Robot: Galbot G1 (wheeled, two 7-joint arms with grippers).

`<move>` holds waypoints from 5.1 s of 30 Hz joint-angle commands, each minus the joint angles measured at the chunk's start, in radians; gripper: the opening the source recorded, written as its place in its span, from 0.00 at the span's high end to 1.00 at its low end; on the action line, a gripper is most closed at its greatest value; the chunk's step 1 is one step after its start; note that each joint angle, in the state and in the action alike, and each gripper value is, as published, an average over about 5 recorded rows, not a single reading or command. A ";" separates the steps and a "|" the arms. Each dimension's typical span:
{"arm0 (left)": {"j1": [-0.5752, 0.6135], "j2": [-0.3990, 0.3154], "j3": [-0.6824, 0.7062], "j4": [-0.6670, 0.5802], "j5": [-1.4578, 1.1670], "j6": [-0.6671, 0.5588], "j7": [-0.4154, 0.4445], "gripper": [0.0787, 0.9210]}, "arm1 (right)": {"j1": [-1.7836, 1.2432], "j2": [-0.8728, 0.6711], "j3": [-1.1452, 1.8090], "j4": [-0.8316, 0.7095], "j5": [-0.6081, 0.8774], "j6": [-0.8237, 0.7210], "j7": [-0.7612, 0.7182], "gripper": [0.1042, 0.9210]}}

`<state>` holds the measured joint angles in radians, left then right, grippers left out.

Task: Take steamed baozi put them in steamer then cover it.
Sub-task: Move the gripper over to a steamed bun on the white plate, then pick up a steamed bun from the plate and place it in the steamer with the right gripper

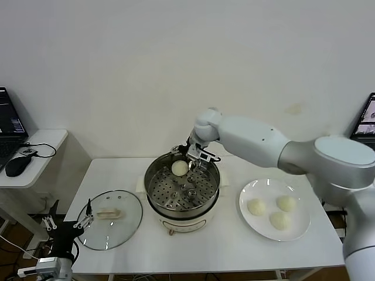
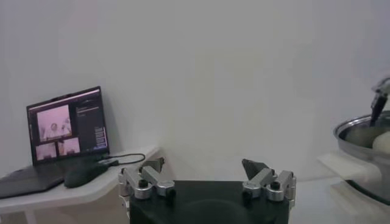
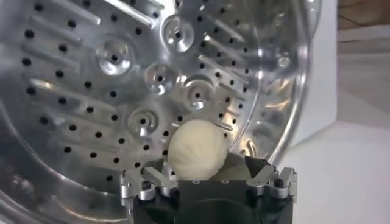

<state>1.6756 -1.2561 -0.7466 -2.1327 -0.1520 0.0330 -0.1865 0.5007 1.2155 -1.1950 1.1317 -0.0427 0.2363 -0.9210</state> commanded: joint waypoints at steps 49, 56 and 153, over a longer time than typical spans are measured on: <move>0.005 0.063 -0.012 -0.047 0.025 0.216 0.026 0.12 | -0.624 -0.490 0.444 0.159 -0.122 -0.460 -0.086 0.12; 0.008 0.061 -0.021 -0.048 0.026 0.215 0.026 0.12 | -0.630 -0.466 0.442 0.143 -0.135 -0.466 -0.085 0.12; -0.026 0.047 -0.061 -0.051 0.020 0.194 0.019 0.12 | -0.106 0.282 -0.044 -0.063 0.428 -0.844 0.068 0.37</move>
<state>1.6494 -1.2095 -0.8071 -2.1837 -0.1321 0.2271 -0.1677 0.4132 1.4635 -1.2392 1.1096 0.4047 -0.6006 -0.8586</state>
